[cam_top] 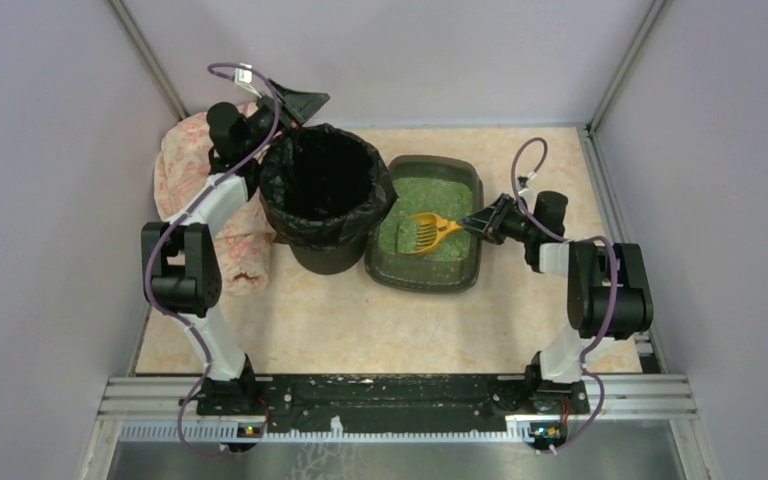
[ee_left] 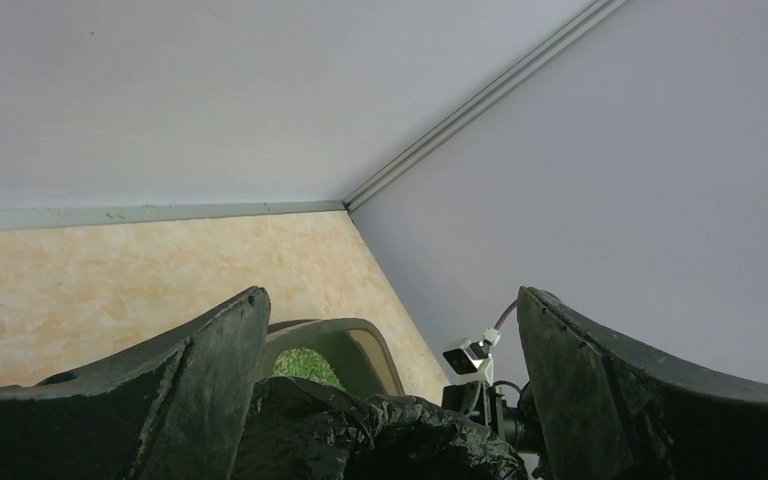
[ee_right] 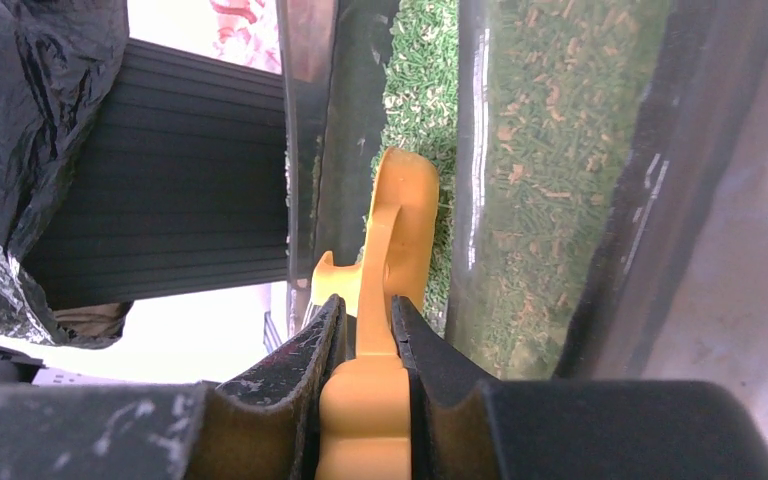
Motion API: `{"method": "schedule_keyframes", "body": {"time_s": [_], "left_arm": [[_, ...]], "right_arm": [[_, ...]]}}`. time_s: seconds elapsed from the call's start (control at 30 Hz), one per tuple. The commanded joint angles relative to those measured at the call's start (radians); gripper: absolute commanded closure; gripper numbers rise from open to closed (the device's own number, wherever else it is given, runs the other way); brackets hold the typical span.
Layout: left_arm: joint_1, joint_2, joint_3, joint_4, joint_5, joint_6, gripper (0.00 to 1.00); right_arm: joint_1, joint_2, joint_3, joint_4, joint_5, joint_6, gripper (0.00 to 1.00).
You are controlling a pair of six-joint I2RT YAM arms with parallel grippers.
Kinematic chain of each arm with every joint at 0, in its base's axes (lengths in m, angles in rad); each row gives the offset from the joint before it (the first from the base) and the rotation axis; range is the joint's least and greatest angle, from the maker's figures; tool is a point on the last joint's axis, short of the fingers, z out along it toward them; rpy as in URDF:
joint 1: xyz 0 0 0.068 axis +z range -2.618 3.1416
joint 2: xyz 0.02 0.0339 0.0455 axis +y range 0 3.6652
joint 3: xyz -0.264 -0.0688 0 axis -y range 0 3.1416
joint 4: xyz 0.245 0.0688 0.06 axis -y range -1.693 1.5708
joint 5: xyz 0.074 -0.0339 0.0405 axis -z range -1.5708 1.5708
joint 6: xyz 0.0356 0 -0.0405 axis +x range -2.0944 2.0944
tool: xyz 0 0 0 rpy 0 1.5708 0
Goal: Clean the litter box
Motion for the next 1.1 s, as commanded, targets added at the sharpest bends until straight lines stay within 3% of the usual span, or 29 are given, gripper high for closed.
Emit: {"method": "schedule_keyframes", "body": {"time_s": [0.0, 0.27, 0.63, 0.9, 1.07], "left_arm": [[-0.012, 0.026, 0.03, 0.042, 0.016, -0.008, 0.01], [-0.004, 0.042, 0.045, 0.051, 0.017, -0.017, 0.01], [0.007, 0.067, 0.071, 0.063, 0.014, -0.03, 0.01], [0.012, 0.089, 0.101, 0.063, 0.013, -0.037, 0.01], [0.014, 0.107, 0.109, 0.08, 0.009, -0.056, 0.01]], "right_arm": [[-0.031, -0.046, 0.026, -0.019, 0.043, -0.034, 1.0], [-0.074, -0.056, 0.083, -0.031, 0.04, -0.012, 1.0], [-0.161, 0.058, -0.011, 0.528, -0.01, 0.38, 1.0], [-0.177, 0.092, -0.017, 0.548, 0.0, 0.379, 1.0], [-0.118, 0.091, 0.049, 0.401, -0.031, 0.28, 1.0]]}}
